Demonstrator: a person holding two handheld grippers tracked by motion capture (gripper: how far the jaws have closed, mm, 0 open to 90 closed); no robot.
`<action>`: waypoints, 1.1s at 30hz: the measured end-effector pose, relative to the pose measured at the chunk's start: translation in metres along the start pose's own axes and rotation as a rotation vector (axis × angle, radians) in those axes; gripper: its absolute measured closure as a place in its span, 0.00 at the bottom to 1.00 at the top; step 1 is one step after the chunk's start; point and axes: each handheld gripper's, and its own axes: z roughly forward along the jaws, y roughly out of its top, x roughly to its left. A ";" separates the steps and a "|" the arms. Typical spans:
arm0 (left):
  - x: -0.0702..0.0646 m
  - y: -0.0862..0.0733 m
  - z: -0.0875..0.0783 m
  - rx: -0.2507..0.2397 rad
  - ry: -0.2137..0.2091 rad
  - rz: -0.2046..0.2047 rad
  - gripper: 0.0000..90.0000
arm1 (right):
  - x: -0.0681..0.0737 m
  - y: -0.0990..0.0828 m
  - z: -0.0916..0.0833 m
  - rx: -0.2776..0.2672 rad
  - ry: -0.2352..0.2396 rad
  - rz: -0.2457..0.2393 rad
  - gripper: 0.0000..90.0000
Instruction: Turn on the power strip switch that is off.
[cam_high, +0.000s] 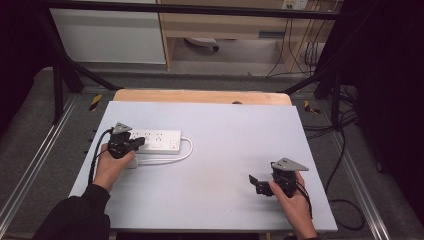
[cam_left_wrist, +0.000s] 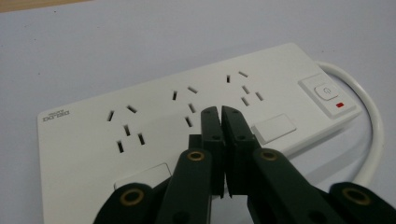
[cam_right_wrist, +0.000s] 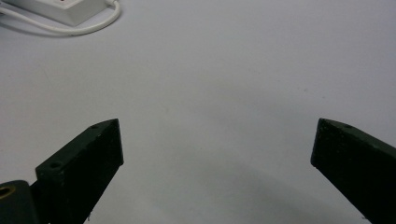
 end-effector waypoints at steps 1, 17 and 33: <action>0.000 0.000 0.000 0.002 -0.001 0.004 0.99 | 0.000 0.000 0.000 0.003 0.002 0.000 0.03; -0.006 -0.005 0.007 0.015 -0.005 0.023 1.00 | 0.000 -0.001 0.001 0.017 0.015 0.009 0.03; -0.008 -0.005 0.010 0.006 -0.004 0.022 1.00 | 0.000 -0.001 0.001 0.014 0.016 0.014 0.03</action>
